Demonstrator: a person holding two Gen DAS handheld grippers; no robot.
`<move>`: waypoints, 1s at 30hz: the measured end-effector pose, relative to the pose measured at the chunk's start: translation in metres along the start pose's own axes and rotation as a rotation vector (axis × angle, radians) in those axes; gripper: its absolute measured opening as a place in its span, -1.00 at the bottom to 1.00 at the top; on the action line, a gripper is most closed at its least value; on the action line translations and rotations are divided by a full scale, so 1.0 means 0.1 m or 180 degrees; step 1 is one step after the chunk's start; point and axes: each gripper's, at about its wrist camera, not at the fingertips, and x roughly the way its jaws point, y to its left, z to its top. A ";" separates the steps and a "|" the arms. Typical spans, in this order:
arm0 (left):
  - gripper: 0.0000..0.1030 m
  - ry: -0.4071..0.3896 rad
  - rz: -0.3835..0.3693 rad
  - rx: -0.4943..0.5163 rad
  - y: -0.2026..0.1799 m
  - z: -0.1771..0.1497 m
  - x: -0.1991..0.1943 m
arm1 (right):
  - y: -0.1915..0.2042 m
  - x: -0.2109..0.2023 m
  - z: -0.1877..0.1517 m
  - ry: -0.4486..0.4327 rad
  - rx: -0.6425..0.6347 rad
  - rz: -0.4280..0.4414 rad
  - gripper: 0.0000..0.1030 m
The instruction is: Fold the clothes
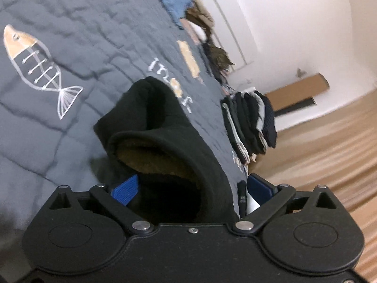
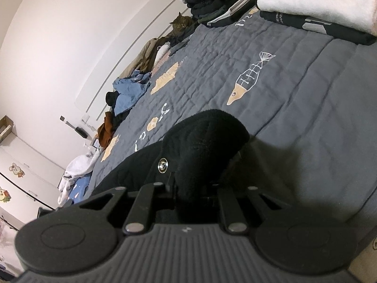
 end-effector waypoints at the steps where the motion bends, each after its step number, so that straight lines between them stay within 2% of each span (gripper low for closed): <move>1: 0.89 0.0030 0.0054 -0.0024 0.01 0.00 0.03 | -0.01 0.00 0.00 0.0008 -0.0003 -0.0002 -0.73; 3: 0.89 0.0176 0.0153 -0.0041 0.03 -0.03 0.12 | -0.03 0.00 0.00 0.0030 0.0005 -0.0002 -0.73; 6: 0.89 0.0252 0.0229 -0.0029 0.06 -0.07 0.21 | -0.08 -0.01 0.02 0.0064 0.0034 0.0002 -0.72; 11: 0.84 -0.0061 0.0156 0.0029 -0.01 -0.03 0.13 | -0.09 -0.02 0.00 0.0088 0.0021 0.0010 -0.72; 13: 0.70 -0.0132 0.0190 0.0036 -0.02 -0.03 0.12 | -0.10 -0.02 -0.02 0.0106 0.0007 0.0012 -0.72; 14: 0.52 -0.0130 0.0241 0.0052 -0.02 -0.03 0.14 | -0.11 -0.02 -0.03 0.0117 0.0005 0.0010 -0.72; 16: 0.33 -0.0177 0.0278 0.0109 -0.03 -0.02 0.16 | -0.12 -0.02 -0.04 0.0159 -0.0005 0.0016 -0.71; 17: 0.07 -0.0197 0.0270 0.0135 -0.04 -0.02 0.17 | -0.13 -0.02 -0.05 0.0180 -0.0010 0.0020 -0.71; 18: -0.28 -0.0194 0.0236 0.0166 -0.07 -0.01 0.20 | -0.13 -0.02 -0.05 0.0182 -0.0015 0.0028 -0.71; 20: -0.62 -0.0246 0.0218 0.0290 -0.13 -0.01 0.21 | -0.15 -0.01 -0.05 0.0204 -0.0020 0.0050 -0.71; 23: -0.73 -0.0365 0.0186 0.0488 -0.26 -0.04 0.17 | -0.19 0.00 -0.05 0.0234 0.0090 0.0100 -0.71; 30: -0.77 -0.0623 0.0003 0.0866 -0.59 -0.17 -0.24 | -0.21 0.01 0.02 0.0141 0.0297 0.0145 -0.75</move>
